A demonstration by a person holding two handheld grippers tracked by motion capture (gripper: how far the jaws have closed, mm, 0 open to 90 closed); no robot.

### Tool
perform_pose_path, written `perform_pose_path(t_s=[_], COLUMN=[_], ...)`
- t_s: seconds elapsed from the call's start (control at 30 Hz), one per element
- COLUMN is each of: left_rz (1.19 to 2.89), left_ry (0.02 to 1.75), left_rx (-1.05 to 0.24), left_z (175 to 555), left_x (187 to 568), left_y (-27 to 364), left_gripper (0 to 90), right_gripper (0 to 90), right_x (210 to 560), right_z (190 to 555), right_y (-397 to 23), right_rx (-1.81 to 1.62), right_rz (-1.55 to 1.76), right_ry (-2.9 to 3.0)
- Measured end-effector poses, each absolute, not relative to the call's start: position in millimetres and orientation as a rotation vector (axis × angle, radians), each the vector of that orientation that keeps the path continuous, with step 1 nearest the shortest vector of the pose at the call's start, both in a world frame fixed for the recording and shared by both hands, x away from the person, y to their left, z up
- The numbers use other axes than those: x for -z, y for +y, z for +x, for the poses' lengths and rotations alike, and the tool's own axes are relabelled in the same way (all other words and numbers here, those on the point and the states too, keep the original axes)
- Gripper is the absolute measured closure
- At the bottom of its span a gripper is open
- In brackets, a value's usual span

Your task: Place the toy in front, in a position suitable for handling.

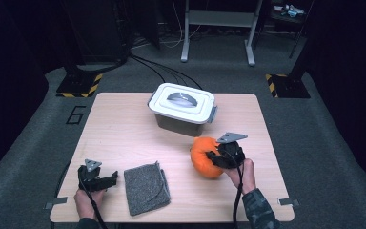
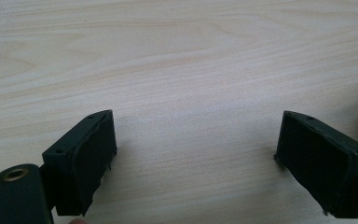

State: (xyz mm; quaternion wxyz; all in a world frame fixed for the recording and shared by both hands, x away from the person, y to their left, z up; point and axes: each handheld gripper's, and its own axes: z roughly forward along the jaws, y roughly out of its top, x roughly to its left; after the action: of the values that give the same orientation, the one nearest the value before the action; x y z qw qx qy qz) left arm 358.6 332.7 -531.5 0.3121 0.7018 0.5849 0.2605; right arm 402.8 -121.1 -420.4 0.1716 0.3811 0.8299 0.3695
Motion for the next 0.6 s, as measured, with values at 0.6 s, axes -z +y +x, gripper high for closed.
perform_pose_path(t_s=[0.6], left_rz=[1.852], left_ry=[1.543], left_rx=[-0.687], left_z=[359], left_x=[531], left_y=[333], left_gripper=[11.8], right_gripper=[58.9], right_x=[431], right_z=[431], right_y=[-57], right_rx=[-1.040], right_rz=[0.850], right_ry=[2.509])
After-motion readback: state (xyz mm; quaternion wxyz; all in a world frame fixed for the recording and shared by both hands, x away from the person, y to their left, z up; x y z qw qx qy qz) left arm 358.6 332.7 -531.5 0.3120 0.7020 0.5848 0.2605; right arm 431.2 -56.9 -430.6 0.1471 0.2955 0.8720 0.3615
